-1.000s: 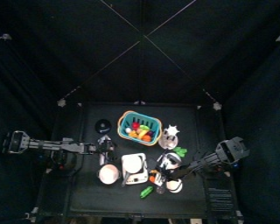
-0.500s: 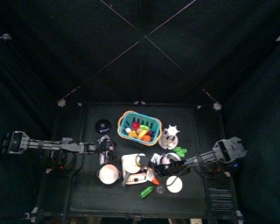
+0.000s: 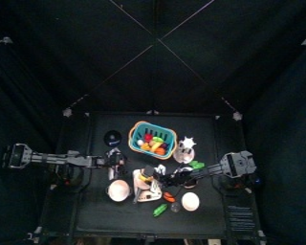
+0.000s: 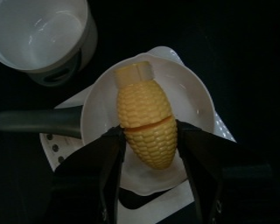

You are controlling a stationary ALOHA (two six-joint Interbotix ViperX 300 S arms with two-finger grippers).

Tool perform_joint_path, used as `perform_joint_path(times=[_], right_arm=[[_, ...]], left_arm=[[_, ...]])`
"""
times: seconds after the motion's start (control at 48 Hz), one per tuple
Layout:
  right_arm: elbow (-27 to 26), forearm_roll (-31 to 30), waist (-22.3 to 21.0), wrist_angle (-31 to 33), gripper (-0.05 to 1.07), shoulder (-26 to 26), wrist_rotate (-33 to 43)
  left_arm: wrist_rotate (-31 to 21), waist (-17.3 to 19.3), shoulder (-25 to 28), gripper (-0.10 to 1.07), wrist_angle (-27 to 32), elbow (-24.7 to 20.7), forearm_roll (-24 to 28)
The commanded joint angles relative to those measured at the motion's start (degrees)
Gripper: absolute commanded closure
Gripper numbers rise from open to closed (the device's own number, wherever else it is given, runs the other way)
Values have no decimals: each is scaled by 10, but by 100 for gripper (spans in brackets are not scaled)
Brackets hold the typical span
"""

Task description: Place corn into pan

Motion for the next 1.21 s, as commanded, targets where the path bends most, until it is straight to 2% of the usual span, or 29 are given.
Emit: perform_joint_path(times=[0.0, 0.146, 0.396, 0.583, 0.771, 0.938, 1.188], right_arm=[[-11, 0, -4, -4, 15, -11, 0], [-11, 4, -4, -4, 8, -11, -1], [-8, 2, -3, -4, 8, -26, -4], [15, 1, 0, -3, 8, -63, -4], [59, 4, -4, -20, 8, -99, -3], [66, 6, -7, -65, 8, -122, -4], [76, -1, -6, -65, 8, -158, -5]], left_arm=[[0, 2, -1, 2, -2, -7, 0], [0, 2, -2, 2, -1, -7, -1], [0, 2, -2, 2, -1, -7, 0], [0, 2, -1, 2, -1, -6, 0], [0, 7, -2, 2, -1, -5, 0], [0, 11, -2, 2, -1, -5, -1], [-1, 12, -2, 2, -1, -4, -1]])
